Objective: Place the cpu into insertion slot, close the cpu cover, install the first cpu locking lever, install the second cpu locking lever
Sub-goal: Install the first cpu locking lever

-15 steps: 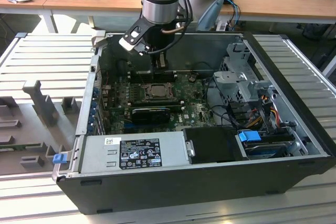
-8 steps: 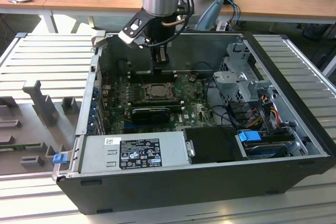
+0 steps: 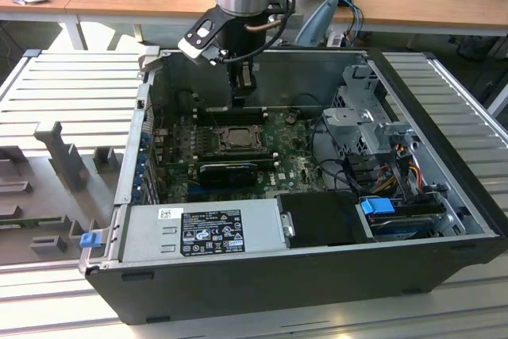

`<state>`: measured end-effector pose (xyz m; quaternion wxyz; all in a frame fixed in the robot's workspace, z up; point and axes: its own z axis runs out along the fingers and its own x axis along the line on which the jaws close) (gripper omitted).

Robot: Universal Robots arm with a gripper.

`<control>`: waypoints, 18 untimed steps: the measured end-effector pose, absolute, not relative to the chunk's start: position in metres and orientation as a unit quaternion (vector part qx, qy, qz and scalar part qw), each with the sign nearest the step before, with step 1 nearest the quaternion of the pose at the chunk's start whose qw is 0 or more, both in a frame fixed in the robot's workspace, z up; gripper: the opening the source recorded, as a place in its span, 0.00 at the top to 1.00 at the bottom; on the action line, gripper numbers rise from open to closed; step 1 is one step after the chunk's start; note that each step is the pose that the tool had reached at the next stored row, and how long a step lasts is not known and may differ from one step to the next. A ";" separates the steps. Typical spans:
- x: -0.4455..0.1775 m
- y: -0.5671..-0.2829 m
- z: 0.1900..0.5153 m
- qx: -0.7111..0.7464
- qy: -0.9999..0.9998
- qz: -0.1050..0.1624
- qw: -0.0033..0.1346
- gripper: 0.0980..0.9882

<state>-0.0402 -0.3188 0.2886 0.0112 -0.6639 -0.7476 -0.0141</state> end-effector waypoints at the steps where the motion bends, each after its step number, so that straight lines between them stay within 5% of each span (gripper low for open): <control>1: -0.040 -0.319 0.295 -0.664 -0.748 -0.014 0.011 0.99; 18: -0.040 -0.319 0.295 -0.554 -0.832 -0.012 0.012 0.99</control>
